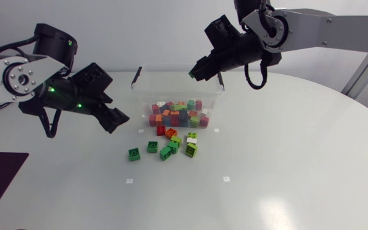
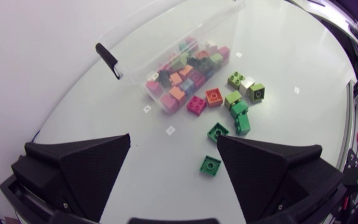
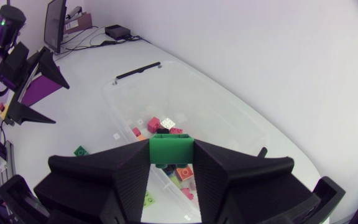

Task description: Place the duplo bricks in the container

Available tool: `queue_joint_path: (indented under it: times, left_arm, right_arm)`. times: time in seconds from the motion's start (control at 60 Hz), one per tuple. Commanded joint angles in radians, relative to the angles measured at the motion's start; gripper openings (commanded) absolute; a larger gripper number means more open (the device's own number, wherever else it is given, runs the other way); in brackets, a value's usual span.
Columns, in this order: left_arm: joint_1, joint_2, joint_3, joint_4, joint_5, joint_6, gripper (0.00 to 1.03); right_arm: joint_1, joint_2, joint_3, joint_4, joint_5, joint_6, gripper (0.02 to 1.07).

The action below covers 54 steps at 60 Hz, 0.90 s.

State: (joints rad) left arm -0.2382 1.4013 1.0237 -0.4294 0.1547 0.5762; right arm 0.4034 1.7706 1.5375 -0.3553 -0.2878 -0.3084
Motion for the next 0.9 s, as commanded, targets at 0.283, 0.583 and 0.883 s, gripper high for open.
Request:
queue_joint_path:
  times: [0.283, 0.583, 0.883]
  left_arm:
    - [-0.015, 0.031, -0.137, 0.014, -0.038, 0.132, 0.97]
    - [-0.009, 0.093, -0.186, 0.063, -0.046, 0.172, 0.97]
    - [-0.004, 0.14, -0.206, 0.096, -0.046, 0.188, 0.97]
  right_arm:
    - [-0.003, 0.174, 0.194, -0.016, 0.006, 0.063, 0.26]
    - [-0.002, 0.303, 0.352, -0.062, 0.009, 0.086, 0.26]
    - [0.008, 0.348, 0.418, -0.113, 0.053, 0.094, 1.04]
